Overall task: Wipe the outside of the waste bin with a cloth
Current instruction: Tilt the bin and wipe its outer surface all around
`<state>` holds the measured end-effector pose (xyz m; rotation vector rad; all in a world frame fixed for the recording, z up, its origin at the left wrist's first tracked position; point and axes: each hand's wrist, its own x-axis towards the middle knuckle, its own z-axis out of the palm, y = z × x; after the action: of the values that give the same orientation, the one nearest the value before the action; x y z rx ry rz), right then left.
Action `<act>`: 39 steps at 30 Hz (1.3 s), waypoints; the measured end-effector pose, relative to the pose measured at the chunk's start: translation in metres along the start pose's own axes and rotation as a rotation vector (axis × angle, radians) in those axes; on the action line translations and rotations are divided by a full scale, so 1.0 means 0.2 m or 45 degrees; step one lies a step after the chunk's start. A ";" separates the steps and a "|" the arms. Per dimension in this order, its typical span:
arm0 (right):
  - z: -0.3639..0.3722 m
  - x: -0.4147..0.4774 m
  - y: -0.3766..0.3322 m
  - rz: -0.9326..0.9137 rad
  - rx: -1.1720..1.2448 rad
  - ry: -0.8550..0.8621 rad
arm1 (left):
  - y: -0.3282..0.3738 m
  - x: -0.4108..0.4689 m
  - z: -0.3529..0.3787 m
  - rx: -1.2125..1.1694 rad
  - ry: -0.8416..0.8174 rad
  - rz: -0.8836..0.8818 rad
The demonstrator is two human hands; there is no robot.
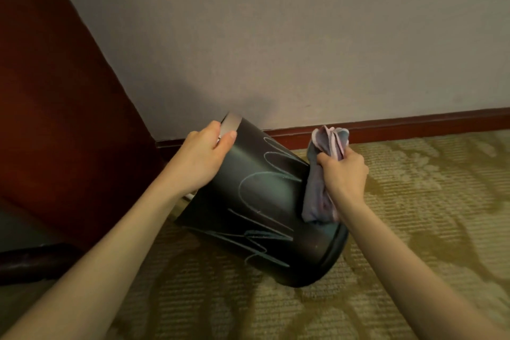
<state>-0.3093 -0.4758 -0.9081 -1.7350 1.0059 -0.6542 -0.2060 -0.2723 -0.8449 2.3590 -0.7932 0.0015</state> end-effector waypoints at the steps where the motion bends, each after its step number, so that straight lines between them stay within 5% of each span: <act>1: 0.00 -0.05 -0.01 -0.019 0.033 0.039 | 0.01 0.02 0.01 0.000 -0.002 -0.009; 14: 0.17 -0.60 0.06 -0.438 0.074 -0.011 | -0.03 0.11 0.01 0.115 0.136 -0.056; 26: 0.13 -0.19 -0.08 -0.252 -0.047 0.043 | -0.01 0.06 0.01 0.140 0.218 0.119; 39: 0.18 0.30 -0.09 0.108 -0.266 -0.382 | 0.01 -0.02 0.01 0.075 0.215 0.150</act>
<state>-0.2430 -0.5070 -0.9060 -1.8924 0.9544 -0.2298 -0.2108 -0.2712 -0.8459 2.3271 -0.8577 0.2732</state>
